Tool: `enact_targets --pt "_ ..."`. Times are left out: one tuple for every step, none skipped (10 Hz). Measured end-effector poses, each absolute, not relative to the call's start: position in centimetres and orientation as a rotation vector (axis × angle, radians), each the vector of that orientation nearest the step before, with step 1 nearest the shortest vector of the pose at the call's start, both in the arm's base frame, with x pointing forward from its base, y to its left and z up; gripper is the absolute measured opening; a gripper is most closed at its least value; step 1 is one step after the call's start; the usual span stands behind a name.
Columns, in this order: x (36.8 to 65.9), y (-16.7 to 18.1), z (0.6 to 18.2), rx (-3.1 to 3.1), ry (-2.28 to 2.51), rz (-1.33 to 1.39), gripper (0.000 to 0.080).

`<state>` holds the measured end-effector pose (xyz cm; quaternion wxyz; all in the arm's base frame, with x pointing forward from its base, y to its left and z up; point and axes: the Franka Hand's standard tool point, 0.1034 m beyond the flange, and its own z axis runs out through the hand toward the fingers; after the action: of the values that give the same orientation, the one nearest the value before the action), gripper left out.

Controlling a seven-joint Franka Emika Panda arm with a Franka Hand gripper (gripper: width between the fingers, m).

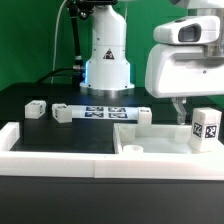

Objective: Assemble one leg

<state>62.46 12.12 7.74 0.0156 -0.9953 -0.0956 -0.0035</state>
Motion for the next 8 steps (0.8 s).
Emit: enact_targets --pt "62.45 12.12 7.71 -3.096 -0.295 -0.010 0.0519" --pt "62.45 12.11 7.70 -3.096 -0.295 -0.010 0.0519" --pt "62.44 12.10 7.67 -3.097 -0.295 -0.009 0.0380" --pt "62.44 12.09 7.66 -3.097 -0.281 -0.009 0.0289" --pt "62.44 12.08 7.66 -3.099 -0.260 -0.009 0.0289" --pt "62.44 12.08 7.66 -3.099 -0.259 -0.009 0.0289" --pt "62.45 12.10 7.66 -3.103 -0.185 -0.009 0.0289" --pt "62.48 12.09 7.64 -3.104 0.074 -0.010 0.0289"
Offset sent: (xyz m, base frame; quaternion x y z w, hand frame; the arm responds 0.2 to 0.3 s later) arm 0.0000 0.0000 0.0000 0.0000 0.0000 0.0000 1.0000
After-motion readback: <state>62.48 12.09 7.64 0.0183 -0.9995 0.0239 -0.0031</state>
